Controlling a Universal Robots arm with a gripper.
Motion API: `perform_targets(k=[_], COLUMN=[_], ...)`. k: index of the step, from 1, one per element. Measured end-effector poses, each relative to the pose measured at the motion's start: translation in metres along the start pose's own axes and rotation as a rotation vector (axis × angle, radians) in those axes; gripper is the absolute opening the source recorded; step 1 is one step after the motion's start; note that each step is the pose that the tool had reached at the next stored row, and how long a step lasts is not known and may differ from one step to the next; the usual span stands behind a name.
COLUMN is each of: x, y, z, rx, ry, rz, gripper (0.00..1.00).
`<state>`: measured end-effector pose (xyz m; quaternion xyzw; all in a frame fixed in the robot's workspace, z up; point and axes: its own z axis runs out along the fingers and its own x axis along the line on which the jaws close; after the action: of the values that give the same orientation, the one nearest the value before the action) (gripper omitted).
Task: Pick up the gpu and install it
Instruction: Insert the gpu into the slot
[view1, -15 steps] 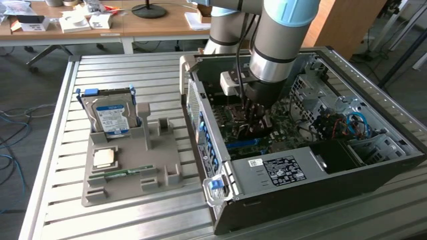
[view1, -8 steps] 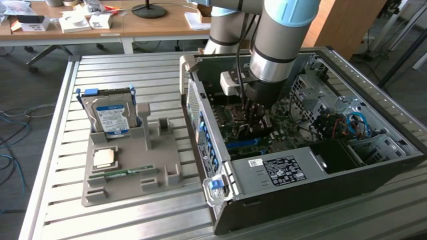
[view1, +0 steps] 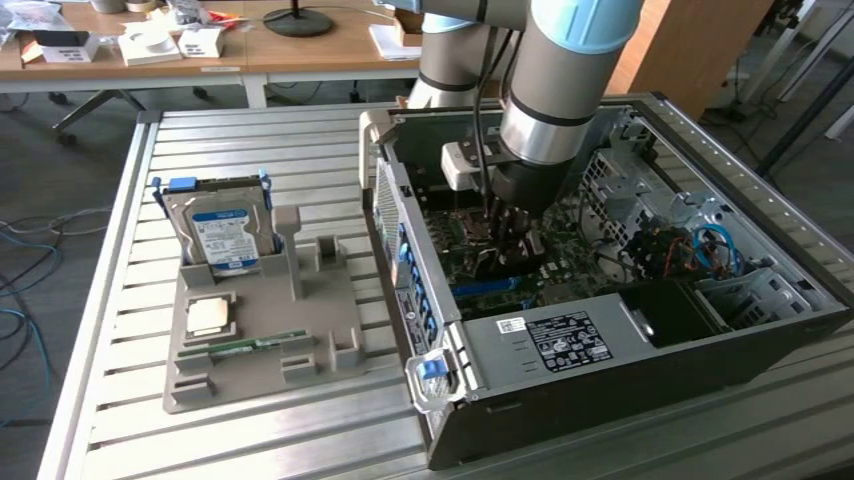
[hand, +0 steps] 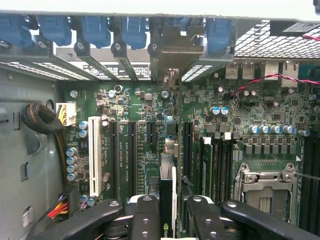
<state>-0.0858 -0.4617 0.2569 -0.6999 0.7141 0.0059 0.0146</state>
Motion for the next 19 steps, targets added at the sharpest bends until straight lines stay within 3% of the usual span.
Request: perform_targets(k=[19], x=[0.0001], y=[0.0000], z=[0.0032], rx=[-0.0001], ry=[0.0002], rz=[0.000], gripper=[0.26])
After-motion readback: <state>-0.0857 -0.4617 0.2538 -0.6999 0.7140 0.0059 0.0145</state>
